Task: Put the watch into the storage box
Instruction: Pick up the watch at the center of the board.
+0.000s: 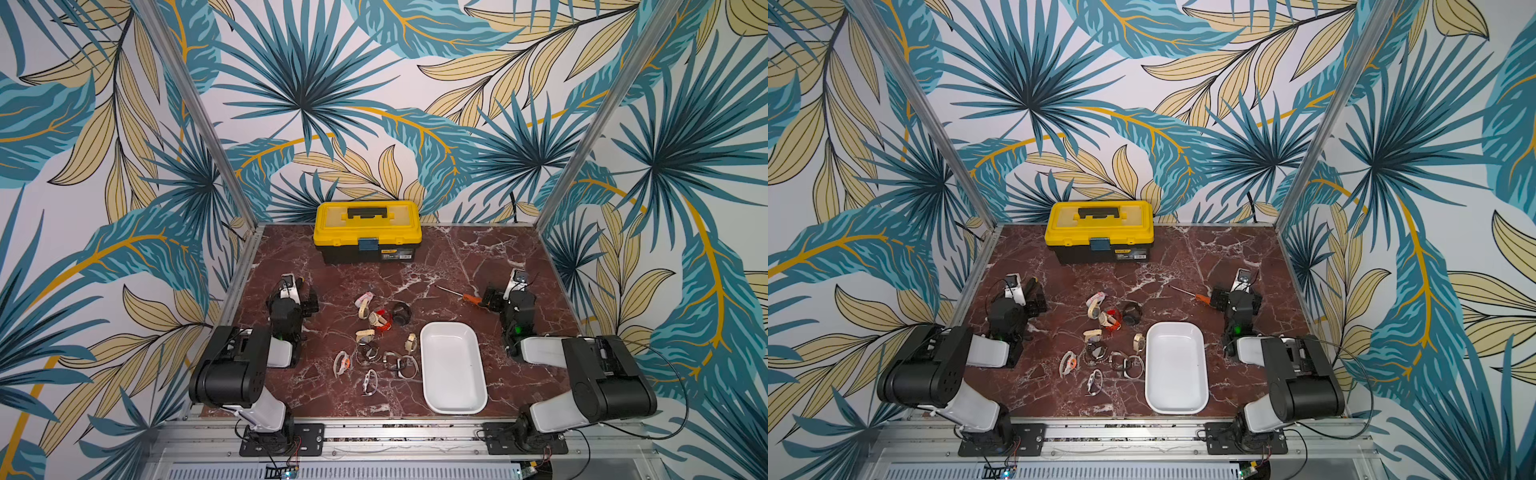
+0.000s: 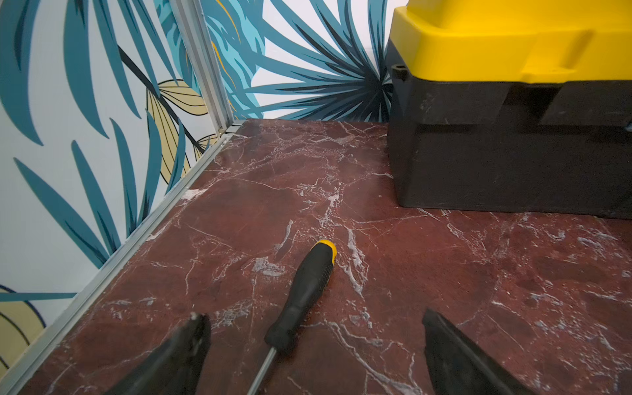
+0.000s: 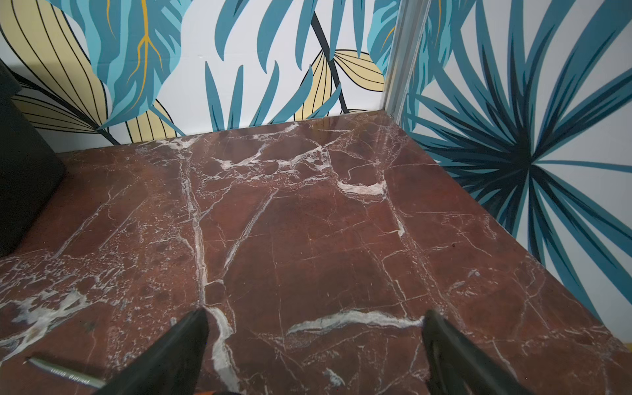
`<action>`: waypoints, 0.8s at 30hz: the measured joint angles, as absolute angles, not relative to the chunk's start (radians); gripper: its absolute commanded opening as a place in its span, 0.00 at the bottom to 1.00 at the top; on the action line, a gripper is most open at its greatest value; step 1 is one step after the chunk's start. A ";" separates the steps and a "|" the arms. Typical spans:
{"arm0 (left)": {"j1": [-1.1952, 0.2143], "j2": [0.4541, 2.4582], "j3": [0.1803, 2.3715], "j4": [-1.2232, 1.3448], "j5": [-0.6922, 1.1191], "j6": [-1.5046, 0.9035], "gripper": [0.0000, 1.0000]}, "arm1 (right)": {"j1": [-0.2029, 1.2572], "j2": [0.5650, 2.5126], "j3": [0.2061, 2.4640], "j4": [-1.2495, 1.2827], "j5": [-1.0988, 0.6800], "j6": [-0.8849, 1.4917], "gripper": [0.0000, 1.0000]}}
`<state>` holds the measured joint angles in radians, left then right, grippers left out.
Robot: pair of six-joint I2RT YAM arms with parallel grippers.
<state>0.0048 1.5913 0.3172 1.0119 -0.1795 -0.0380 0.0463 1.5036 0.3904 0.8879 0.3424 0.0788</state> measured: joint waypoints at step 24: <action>-0.004 1.584 0.317 1.005 -0.200 -0.036 1.00 | 0.049 1.434 0.418 0.746 0.351 0.076 1.00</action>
<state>-0.0044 1.5845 0.3172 1.0046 -0.1997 -0.0364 0.0486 1.4342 0.4179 0.7460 0.3508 0.0765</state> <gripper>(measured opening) 0.999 0.995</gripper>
